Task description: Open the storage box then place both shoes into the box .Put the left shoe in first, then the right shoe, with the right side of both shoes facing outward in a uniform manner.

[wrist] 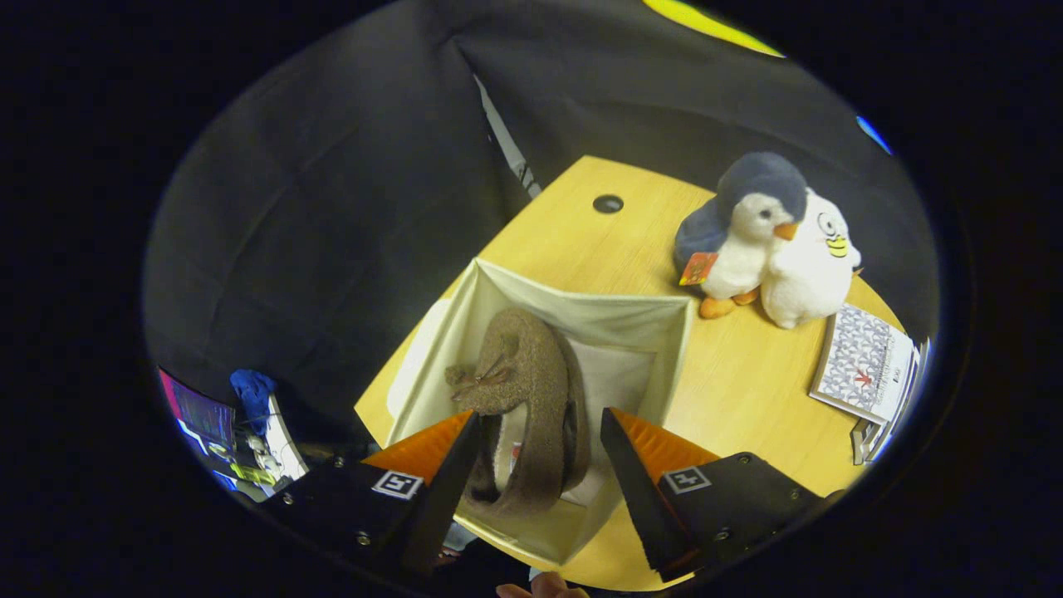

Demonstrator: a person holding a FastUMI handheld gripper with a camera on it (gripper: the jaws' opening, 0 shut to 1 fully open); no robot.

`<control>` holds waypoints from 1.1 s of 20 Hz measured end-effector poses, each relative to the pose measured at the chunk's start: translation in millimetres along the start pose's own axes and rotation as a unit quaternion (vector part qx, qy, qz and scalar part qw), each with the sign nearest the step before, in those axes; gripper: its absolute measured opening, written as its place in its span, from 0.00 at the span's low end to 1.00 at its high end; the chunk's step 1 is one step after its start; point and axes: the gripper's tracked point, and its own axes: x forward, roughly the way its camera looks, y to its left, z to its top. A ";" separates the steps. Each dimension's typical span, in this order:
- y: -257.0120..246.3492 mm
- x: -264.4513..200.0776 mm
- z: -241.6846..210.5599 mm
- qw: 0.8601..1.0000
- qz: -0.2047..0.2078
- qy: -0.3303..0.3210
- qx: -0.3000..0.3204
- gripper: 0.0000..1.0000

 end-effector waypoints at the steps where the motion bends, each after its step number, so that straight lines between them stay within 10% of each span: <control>1: -8.1 -18.1 7.2 0.999 -0.012 -0.040 0.007 0.91; 8: -84.3 -178.0 31.0 0.957 -0.115 -0.257 0.070 0.91; 22: -185.8 -344.3 27.7 0.846 -0.272 -0.452 0.077 0.91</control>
